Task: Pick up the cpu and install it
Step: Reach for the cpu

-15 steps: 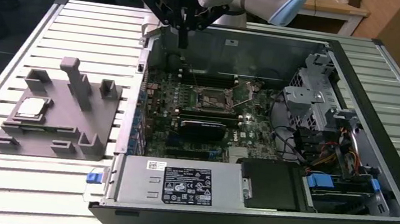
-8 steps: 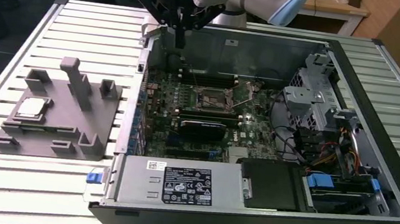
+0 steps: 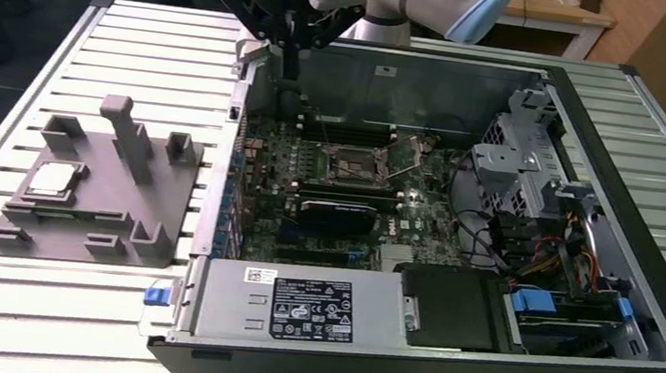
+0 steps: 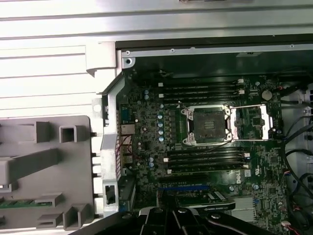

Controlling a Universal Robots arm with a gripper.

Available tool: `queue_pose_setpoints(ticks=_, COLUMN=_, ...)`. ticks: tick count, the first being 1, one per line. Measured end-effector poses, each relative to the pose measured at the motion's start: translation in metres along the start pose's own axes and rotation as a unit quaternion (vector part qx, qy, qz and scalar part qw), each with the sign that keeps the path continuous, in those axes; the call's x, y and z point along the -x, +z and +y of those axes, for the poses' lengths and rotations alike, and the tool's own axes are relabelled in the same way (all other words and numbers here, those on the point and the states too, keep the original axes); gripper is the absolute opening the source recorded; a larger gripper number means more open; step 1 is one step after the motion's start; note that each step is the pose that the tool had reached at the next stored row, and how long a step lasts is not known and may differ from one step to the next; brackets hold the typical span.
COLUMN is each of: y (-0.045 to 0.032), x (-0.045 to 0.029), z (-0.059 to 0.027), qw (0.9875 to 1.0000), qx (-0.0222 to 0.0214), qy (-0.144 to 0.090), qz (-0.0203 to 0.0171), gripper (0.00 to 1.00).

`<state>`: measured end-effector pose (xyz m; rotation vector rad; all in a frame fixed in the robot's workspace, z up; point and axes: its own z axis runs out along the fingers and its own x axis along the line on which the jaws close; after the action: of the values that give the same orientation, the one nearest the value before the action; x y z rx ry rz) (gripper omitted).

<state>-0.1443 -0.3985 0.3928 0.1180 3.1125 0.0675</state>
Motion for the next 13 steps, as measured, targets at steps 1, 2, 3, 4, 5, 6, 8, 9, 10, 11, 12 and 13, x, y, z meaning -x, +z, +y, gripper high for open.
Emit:
queue_pose_setpoints(ticks=1, y=0.0, x=-0.0013, z=-0.0001, qw=1.0, qx=0.0, qy=0.0, qz=0.0, gripper=0.11)
queue_pose_setpoints(ticks=2, y=0.0001, x=-0.0025, z=-0.0002, qw=1.0, qx=0.0, qy=0.0, qz=0.0, gripper=0.11)
queue_pose_setpoints(ticks=3, y=0.0001, x=-0.0037, z=-0.0003, qw=1.0, qx=0.0, qy=0.0, qz=0.0, gripper=0.11)
queue_pose_setpoints(ticks=4, y=0.0002, x=-0.0051, z=-0.0004, qw=1.0, qx=0.0001, qy=0.0, qz=0.0, gripper=0.11)
queue_pose_setpoints(ticks=5, y=0.0002, x=-0.0063, z=-0.0005, qw=1.0, qx=0.0001, qy=0.0, qz=0.0, gripper=0.11)
queue_pose_setpoints(ticks=6, y=0.0002, x=-0.0076, z=-0.0006, qw=1.0, qx=0.0, qy=0.0, qz=0.0, gripper=0.11)
queue_pose_setpoints(ticks=8, y=0.0003, x=-0.0102, z=-0.0008, qw=1.0, qx=0.0001, qy=0.0, qz=0.0, gripper=0.11)
queue_pose_setpoints(ticks=9, y=0.0003, x=-0.0114, z=-0.0009, qw=1.0, qx=0.0, qy=0.0, qz=0.0, gripper=0.11)
queue_pose_setpoints(ticks=10, y=0.0003, x=-0.0125, z=-0.001, qw=1.0, qx=0.0001, qy=0.0, qz=0.0, gripper=0.11)
queue_pose_setpoints(ticks=11, y=0.0003, x=-0.0134, z=-0.001, qw=1.0, qx=0.0, qy=0.0, qz=0.0, gripper=0.11)
queue_pose_setpoints(ticks=12, y=0.0003, x=-0.0143, z=-0.0011, qw=1.0, qx=0.0, qy=0.0, qz=0.0, gripper=0.11)
queue_pose_setpoints(ticks=13, y=0.0004, x=-0.0152, z=-0.0012, qw=1.0, qx=0.0001, qy=0.0, qz=0.0, gripper=0.11)
